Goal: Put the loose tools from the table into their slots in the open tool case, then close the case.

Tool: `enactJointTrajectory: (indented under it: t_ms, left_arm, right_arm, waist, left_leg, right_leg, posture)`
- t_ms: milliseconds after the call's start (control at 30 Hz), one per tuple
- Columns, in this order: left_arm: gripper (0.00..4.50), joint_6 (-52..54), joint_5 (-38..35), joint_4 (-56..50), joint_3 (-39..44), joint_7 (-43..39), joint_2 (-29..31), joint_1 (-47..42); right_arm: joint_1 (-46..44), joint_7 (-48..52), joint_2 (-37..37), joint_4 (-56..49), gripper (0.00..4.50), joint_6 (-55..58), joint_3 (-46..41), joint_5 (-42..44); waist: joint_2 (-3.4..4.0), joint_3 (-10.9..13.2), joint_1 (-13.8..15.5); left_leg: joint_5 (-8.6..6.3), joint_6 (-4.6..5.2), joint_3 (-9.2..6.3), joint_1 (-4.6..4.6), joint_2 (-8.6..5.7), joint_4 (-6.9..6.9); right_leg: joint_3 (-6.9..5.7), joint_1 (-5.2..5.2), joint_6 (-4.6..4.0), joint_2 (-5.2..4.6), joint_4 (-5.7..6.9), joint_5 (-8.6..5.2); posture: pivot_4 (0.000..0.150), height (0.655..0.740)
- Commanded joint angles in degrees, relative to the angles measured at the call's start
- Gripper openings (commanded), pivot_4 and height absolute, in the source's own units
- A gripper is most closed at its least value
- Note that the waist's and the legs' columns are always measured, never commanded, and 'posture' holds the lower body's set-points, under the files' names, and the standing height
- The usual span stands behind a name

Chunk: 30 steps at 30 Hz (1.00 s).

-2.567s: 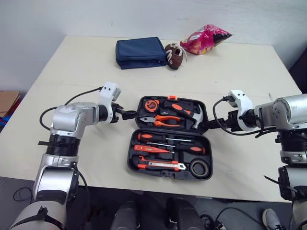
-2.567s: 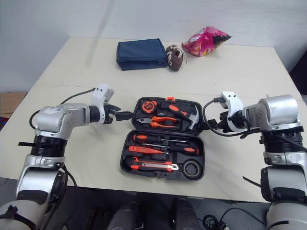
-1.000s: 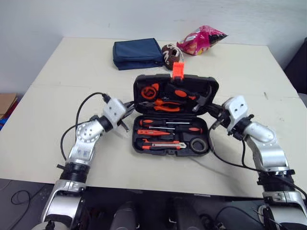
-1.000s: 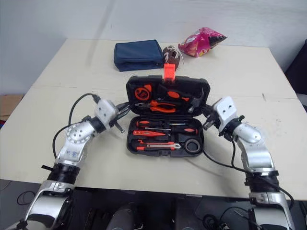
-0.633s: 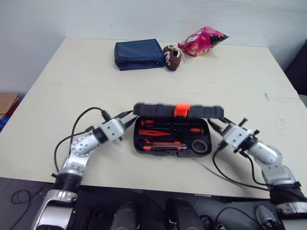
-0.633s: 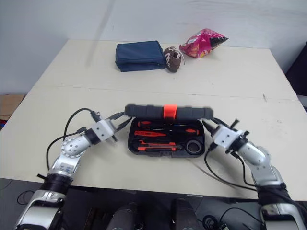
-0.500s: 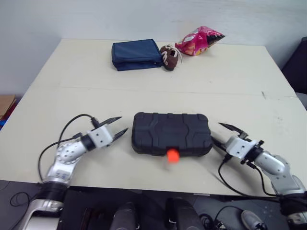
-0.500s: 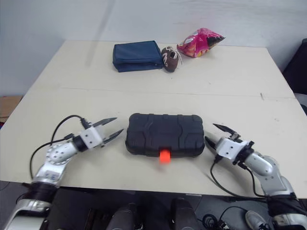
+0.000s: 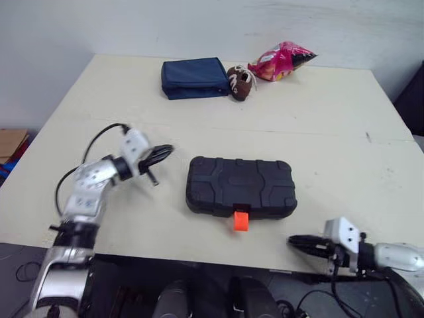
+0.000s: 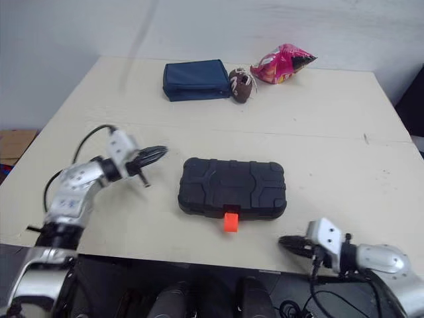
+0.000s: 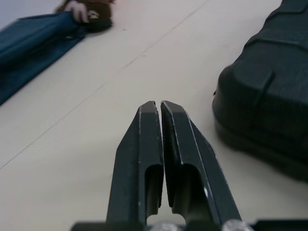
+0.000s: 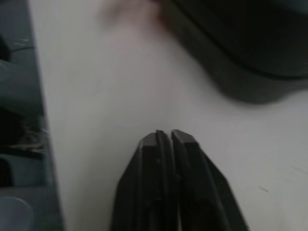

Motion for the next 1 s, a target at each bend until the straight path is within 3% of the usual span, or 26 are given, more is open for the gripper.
enactJointTrajectory:
  t_ms: [33,233,400,567,700,867,1000]
  left_arm:
    - [0.0,2.3,4.0,7.7,-3.2,0.7,-3.0,-5.3]
    - [0.0,-5.9,11.2,28.4,-6.7,2.7,-8.3,-15.8]
    - [0.0,-9.9,9.7,32.3,-6.3,-5.3,-9.7,-16.7]
    - [0.0,-9.7,9.1,23.8,-6.1,-12.6,-4.7,-11.0]
    - [0.0,-1.1,3.4,5.8,-3.6,-15.6,-1.9,-2.7]
    - [0.0,7.6,0.2,-12.1,-0.8,-12.2,-0.8,8.5]
    - [0.0,8.4,0.9,-16.3,3.1,-8.0,1.1,14.2]
  right_arm:
    - [-3.4,-0.8,3.1,0.3,0.04,2.3,2.6,-3.6]
    - [-11.8,-1.0,6.7,7.6,0.04,0.9,5.5,-12.5]
    - [-16.9,-1.3,7.3,13.7,0.04,-1.9,5.5,-16.7]
    - [-25.3,-1.2,9.8,20.6,0.04,-3.2,5.9,-18.7]
    - [-32.7,-0.5,12.7,27.2,0.04,-5.1,7.4,-21.1]
    - [-41.5,-3.9,16.9,36.7,0.04,-8.1,8.1,-24.8]
    - [-42.7,-5.0,17.5,39.4,0.04,-11.2,6.5,-25.7]
  waist:
    - [-0.02,0.0,-0.3]
    - [-0.33,0.0,-0.6]
    - [-0.38,0.0,-0.3]
    - [-0.39,0.0,-0.7]
    - [-0.37,0.0,-1.4]
    - [-0.35,0.0,-1.8]
    - [-0.33,0.0,-1.9]
  left_leg:
    - [0.01,-0.02,0.08,0.0,0.04,-0.01]
    - [0.05,-0.09,0.2,0.06,0.13,0.06]
    - [0.05,-0.09,0.23,0.05,0.14,0.09]
    - [0.03,-0.04,0.3,0.06,0.13,0.23]
    - [0.03,-0.04,0.3,0.03,0.14,0.23]
    - [0.03,-0.01,0.24,-0.01,0.09,0.29]
    - [0.04,-0.03,0.28,0.0,0.11,0.23]
  right_leg:
    - [-0.03,-0.04,0.0,0.07,-0.03,0.0]
    - [0.04,-0.1,0.0,0.3,0.04,0.03]
    - [0.03,-0.12,0.01,0.2,0.04,0.04]
    - [0.1,-0.11,0.07,0.15,0.09,0.08]
    - [0.15,-0.15,0.06,0.11,0.16,0.09]
    - [0.23,-0.13,0.06,-0.02,0.2,0.08]
    - [0.62,-0.21,0.04,-0.02,0.28,0.07]
  posture:
    - [0.15,0.74]
    - [0.15,0.74]
    - [0.15,0.74]
    - [0.15,0.74]
    - [0.15,0.74]
    - [0.15,0.74]
    - [0.15,0.74]
